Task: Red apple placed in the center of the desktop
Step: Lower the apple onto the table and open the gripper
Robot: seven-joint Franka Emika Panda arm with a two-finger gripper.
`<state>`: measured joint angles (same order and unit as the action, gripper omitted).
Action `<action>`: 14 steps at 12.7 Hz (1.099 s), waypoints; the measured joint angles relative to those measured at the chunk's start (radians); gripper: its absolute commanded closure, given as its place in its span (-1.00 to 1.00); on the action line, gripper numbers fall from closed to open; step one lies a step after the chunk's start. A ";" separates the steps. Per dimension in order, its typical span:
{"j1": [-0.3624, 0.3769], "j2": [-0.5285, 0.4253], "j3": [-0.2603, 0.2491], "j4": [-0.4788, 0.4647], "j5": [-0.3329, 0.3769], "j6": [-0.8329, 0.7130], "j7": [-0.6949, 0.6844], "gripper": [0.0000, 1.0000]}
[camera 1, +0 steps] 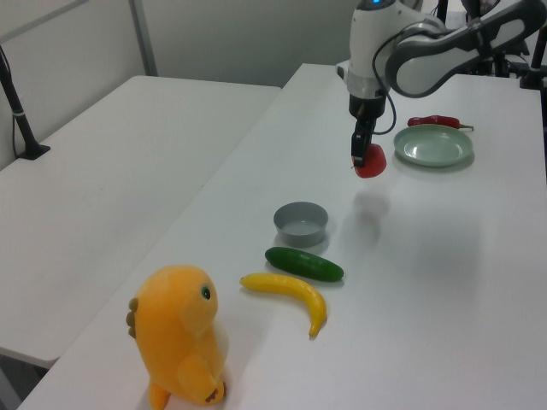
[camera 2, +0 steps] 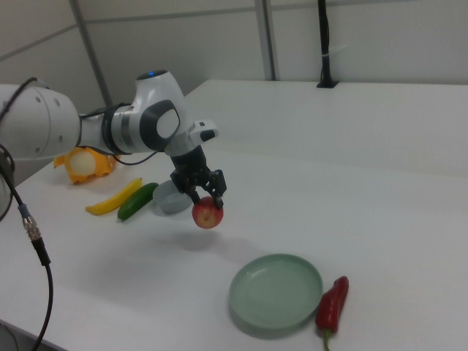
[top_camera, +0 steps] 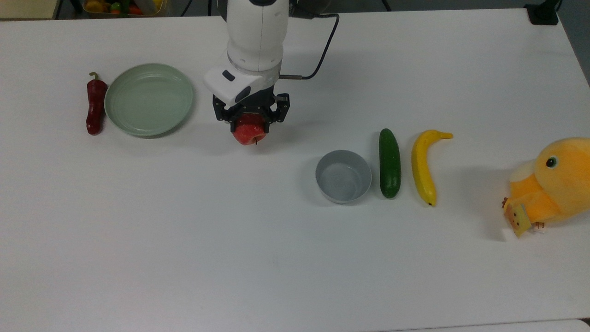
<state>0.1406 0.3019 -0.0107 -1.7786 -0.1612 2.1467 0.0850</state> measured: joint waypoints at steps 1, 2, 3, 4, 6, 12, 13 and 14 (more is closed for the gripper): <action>-0.002 0.019 0.000 0.000 -0.005 0.024 0.000 0.00; -0.005 0.040 0.000 0.002 -0.005 0.057 0.000 0.00; -0.007 0.060 0.000 0.009 -0.006 0.080 0.000 0.00; -0.008 0.074 0.000 0.021 -0.006 0.086 0.000 0.00; -0.008 0.080 0.000 0.035 -0.006 0.086 0.000 0.00; -0.005 0.097 0.000 0.035 -0.006 0.086 0.000 -0.99; -0.005 0.101 0.000 0.035 -0.006 0.086 0.000 -1.00; -0.005 0.104 0.000 0.035 -0.006 0.086 0.000 -1.00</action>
<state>0.1351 0.4058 -0.0102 -1.7438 -0.1670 2.2327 0.0850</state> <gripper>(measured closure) 0.291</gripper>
